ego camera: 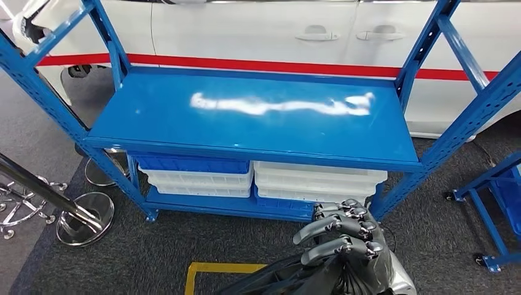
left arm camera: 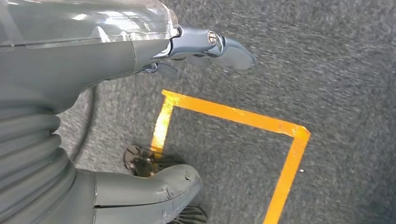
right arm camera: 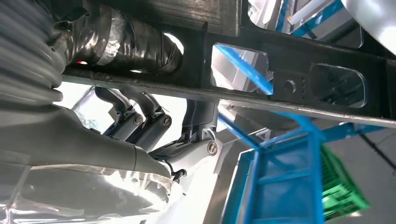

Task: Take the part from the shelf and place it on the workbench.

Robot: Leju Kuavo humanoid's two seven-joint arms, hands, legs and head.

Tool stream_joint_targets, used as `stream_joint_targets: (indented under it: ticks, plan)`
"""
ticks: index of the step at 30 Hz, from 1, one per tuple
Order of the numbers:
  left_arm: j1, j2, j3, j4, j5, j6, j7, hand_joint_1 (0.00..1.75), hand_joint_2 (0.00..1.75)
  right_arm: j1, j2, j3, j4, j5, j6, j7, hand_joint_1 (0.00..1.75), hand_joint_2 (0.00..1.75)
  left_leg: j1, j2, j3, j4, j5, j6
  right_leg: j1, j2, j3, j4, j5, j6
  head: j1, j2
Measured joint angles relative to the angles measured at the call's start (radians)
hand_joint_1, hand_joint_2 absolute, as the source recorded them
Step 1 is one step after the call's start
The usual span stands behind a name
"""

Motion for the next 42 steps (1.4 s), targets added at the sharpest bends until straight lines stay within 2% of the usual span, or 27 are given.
stream_joint_targets:
  ticks: [2, 4, 5, 6, 8, 9, 11, 12, 14, 16, 18, 19, 20, 21, 23, 25, 26, 27, 29, 31, 33, 34, 35, 36, 38, 40, 42]
  plan:
    - [-0.001, 0.000, 0.000, 0.000, -0.003, -0.001, 0.000, 0.00, 1.75, 0.001, -0.008, 0.000, -0.002, 0.001, -0.001, 0.002, 1.75, 1.75, 0.004, 0.007, -0.028, -0.005, 0.030, 0.015, -0.001, 0.005, -0.025, 0.074, -0.094, 0.004, 0.000, 0.000]
    - [-0.001, 0.000, 0.000, 0.000, -0.007, -0.004, -0.001, 0.00, 1.75, 0.002, -0.014, 0.000, -0.003, 0.001, -0.004, 0.004, 1.75, 1.75, 0.001, 0.010, -0.063, -0.002, 0.057, 0.020, -0.001, 0.005, -0.053, 0.199, -0.183, 0.008, 0.000, 0.000]
    - [-0.001, 0.000, 0.000, 0.000, -0.009, -0.005, -0.001, 0.00, 1.75, 0.002, -0.018, 0.000, -0.003, 0.001, -0.007, 0.006, 1.75, 1.75, 0.000, 0.012, -0.083, 0.002, 0.070, 0.020, -0.001, 0.006, -0.056, 0.249, -0.189, 0.011, 0.000, 0.000]
    - [-0.001, 0.000, 0.000, 0.000, -0.011, -0.006, -0.001, 0.00, 1.75, 0.002, -0.021, 0.000, -0.003, 0.000, -0.009, 0.008, 1.75, 1.75, -0.001, 0.015, -0.103, 0.008, 0.081, 0.019, -0.001, 0.005, -0.045, 0.271, -0.170, 0.013, 0.000, 0.000]
    - [-0.002, 0.000, 0.000, 0.000, -0.018, -0.008, -0.002, 0.00, 1.75, 0.001, -0.025, 0.000, -0.003, -0.003, -0.011, 0.014, 1.75, 1.75, 0.000, 0.020, -0.144, 0.025, 0.100, 0.014, -0.002, 0.000, 0.030, 0.213, -0.112, 0.014, 0.000, 0.000]
    - [-0.002, 0.000, 0.000, 0.000, -0.022, -0.009, -0.002, 0.00, 1.75, -0.002, -0.026, 0.001, -0.003, -0.004, -0.010, 0.017, 1.75, 1.75, -0.002, 0.021, -0.161, 0.036, 0.106, 0.010, -0.001, -0.006, 0.088, 0.138, -0.109, 0.012, 0.000, 0.000]
    - [-0.003, -0.001, 0.000, 0.000, -0.028, -0.011, -0.004, 0.00, 1.75, -0.010, -0.027, 0.002, -0.002, -0.004, -0.011, 0.019, 1.75, 1.75, -0.004, 0.025, -0.180, 0.053, 0.118, 0.000, 0.003, -0.015, 0.176, 0.010, -0.138, 0.003, 0.000, 0.000]
    - [-0.003, -0.002, 0.000, 0.000, -0.031, -0.011, -0.005, 0.00, 1.75, -0.013, -0.027, 0.003, -0.002, -0.002, -0.012, 0.020, 1.75, 1.75, -0.005, 0.027, -0.184, 0.055, 0.126, -0.006, 0.006, -0.016, 0.191, -0.021, -0.151, -0.003, 0.000, 0.000]
    - [-0.004, -0.003, 0.000, 0.000, -0.034, -0.010, -0.007, 0.00, 1.75, -0.015, -0.027, 0.005, -0.002, 0.006, -0.018, 0.023, 1.75, 1.75, -0.003, 0.026, -0.191, 0.057, 0.133, -0.019, 0.005, -0.013, 0.178, -0.026, -0.136, -0.019, 0.000, 0.000]
    - [-0.002, -0.004, 0.000, 0.000, -0.037, -0.008, -0.008, 0.00, 1.75, -0.016, -0.027, 0.007, -0.002, 0.015, -0.028, 0.027, 1.75, 1.75, 0.001, 0.015, -0.212, 0.099, 0.073, -0.032, 0.002, -0.014, 0.151, -0.027, -0.110, -0.035, 0.000, 0.000]
    - [-0.001, -0.004, 0.000, 0.000, -0.038, -0.006, -0.009, 0.00, 1.75, -0.016, -0.028, 0.008, -0.003, 0.021, -0.037, 0.028, 1.75, 1.75, 0.003, 0.006, -0.242, 0.211, -0.033, -0.041, 0.002, -0.012, 0.118, -0.027, -0.082, -0.043, 0.000, 0.000]
    - [-0.001, -0.004, 0.000, 0.000, -0.038, -0.006, -0.010, 0.00, 1.75, -0.016, -0.028, 0.009, -0.003, 0.024, -0.039, 0.028, 1.75, 1.75, 0.004, 0.004, -0.252, 0.273, -0.067, -0.044, 0.003, -0.011, 0.100, -0.025, -0.069, -0.043, 0.000, 0.000]
    - [-0.002, -0.005, 0.000, 0.000, -0.038, -0.005, -0.010, 0.00, 1.75, -0.015, -0.029, 0.009, -0.003, 0.024, -0.039, 0.029, 1.75, 1.75, 0.005, 0.004, -0.252, 0.319, -0.072, -0.045, 0.003, -0.010, 0.082, -0.023, -0.055, -0.042, 0.000, 0.000]
    - [-0.003, -0.005, 0.000, 0.000, -0.038, -0.005, -0.010, 0.00, 1.75, -0.015, -0.029, 0.009, -0.003, 0.025, -0.040, 0.029, 1.75, 1.75, 0.005, 0.004, -0.238, 0.336, -0.053, -0.045, 0.003, -0.009, 0.063, -0.020, -0.043, -0.041, 0.000, 0.000]
    - [-0.004, -0.006, 0.000, 0.000, -0.038, -0.005, -0.010, 0.00, 1.75, -0.015, -0.029, 0.010, -0.004, 0.025, -0.041, 0.029, 1.75, 1.75, 0.005, 0.003, -0.157, 0.267, 0.004, -0.039, 0.004, -0.007, 0.028, -0.011, -0.020, -0.037, 0.000, 0.000]
    - [-0.008, -0.005, 0.000, 0.000, -0.039, -0.005, -0.011, 0.00, 1.75, -0.014, -0.031, 0.010, -0.007, 0.025, -0.047, 0.028, 1.75, 1.75, 0.002, 0.000, -0.036, 0.109, -0.004, -0.027, 0.006, -0.006, 0.010, -0.004, -0.001, -0.029, 0.000, 0.000]
    - [-0.010, -0.004, 0.000, 0.000, -0.039, -0.005, -0.012, 0.00, 1.75, -0.013, -0.032, 0.010, -0.008, 0.026, -0.050, 0.028, 1.75, 1.75, -0.001, -0.002, 0.005, 0.050, -0.018, -0.022, 0.006, -0.007, 0.007, -0.004, 0.009, -0.024, 0.000, 0.000]
    - [-0.011, -0.004, 0.000, 0.000, -0.039, -0.005, -0.013, 0.00, 1.75, -0.012, -0.033, 0.010, -0.009, 0.027, -0.054, 0.028, 1.75, 1.75, -0.005, -0.002, 0.025, 0.014, -0.029, -0.017, 0.006, -0.009, 0.006, -0.007, 0.019, -0.018, 0.000, 0.000]
    - [-0.009, -0.004, 0.000, 0.000, -0.039, -0.005, -0.014, 0.00, 1.75, -0.010, -0.036, 0.010, -0.009, 0.027, -0.058, 0.030, 1.75, 1.75, -0.004, 0.002, 0.012, 0.000, -0.007, -0.006, 0.005, -0.007, 0.002, -0.014, 0.033, -0.006, 0.000, 0.000]
    - [-0.009, -0.005, 0.000, 0.000, -0.041, -0.005, -0.013, 0.00, 1.75, -0.008, -0.039, 0.012, -0.010, 0.027, -0.058, 0.035, 1.75, 1.75, 0.000, 0.009, -0.016, -0.010, 0.026, 0.010, 0.003, 0.000, -0.018, 0.021, -0.025, 0.002, 0.001, 0.000]
    - [-0.010, -0.005, 0.000, 0.000, -0.042, -0.005, -0.011, 0.00, 1.75, -0.008, -0.042, 0.014, -0.009, 0.026, -0.059, 0.037, 1.75, 1.75, -0.001, 0.012, -0.054, -0.011, 0.057, 0.019, 0.000, 0.004, -0.047, 0.135, -0.141, 0.007, 0.000, 0.000]
    - [-0.010, -0.005, 0.000, 0.000, -0.042, -0.005, -0.009, 0.00, 1.75, -0.008, -0.043, 0.016, -0.009, 0.025, -0.059, 0.038, 1.75, 1.75, -0.002, 0.013, -0.074, -0.009, 0.072, 0.019, 0.000, 0.005, -0.056, 0.201, -0.177, 0.009, 0.000, 0.000]
    - [-0.009, -0.005, 0.000, 0.000, -0.042, -0.005, -0.007, 0.00, 1.75, -0.007, -0.043, 0.017, -0.009, 0.025, -0.061, 0.039, 1.75, 1.75, -0.002, 0.014, -0.095, -0.006, 0.087, 0.018, -0.001, 0.005, -0.058, 0.256, -0.188, 0.011, 0.000, 0.000]
    - [-0.009, -0.005, 0.000, 0.000, -0.043, -0.005, -0.005, 0.00, 1.75, -0.006, -0.044, 0.018, -0.009, 0.025, -0.063, 0.040, 1.75, 1.75, -0.002, 0.014, -0.116, -0.001, 0.100, 0.016, -0.001, 0.005, -0.045, 0.279, -0.169, 0.013, 0.000, 0.000]
    - [-0.009, -0.005, 0.000, 0.000, -0.043, -0.005, 0.000, 0.00, 1.75, -0.005, -0.045, 0.020, -0.009, 0.025, -0.068, 0.040, 1.75, 1.75, -0.002, 0.014, -0.158, 0.015, 0.122, 0.010, -0.001, 0.004, 0.033, 0.221, -0.106, 0.012, 0.000, 0.000]
    - [-0.008, -0.005, 0.000, 0.000, -0.043, -0.005, 0.002, 0.00, 1.75, -0.006, -0.045, 0.021, -0.010, 0.025, -0.070, 0.040, 1.75, 1.75, -0.004, 0.013, -0.188, 0.034, 0.137, 0.001, 0.002, 0.005, 0.149, 0.069, -0.118, 0.005, 0.000, 0.000]
    - [-0.007, -0.005, 0.000, 0.000, -0.043, -0.005, 0.002, 0.00, 1.75, -0.006, -0.046, 0.022, -0.011, 0.026, -0.070, 0.040, 1.75, 1.75, -0.005, 0.012, -0.200, 0.042, 0.154, -0.009, 0.007, 0.006, 0.207, -0.026, -0.156, -0.006, 0.000, 0.000]
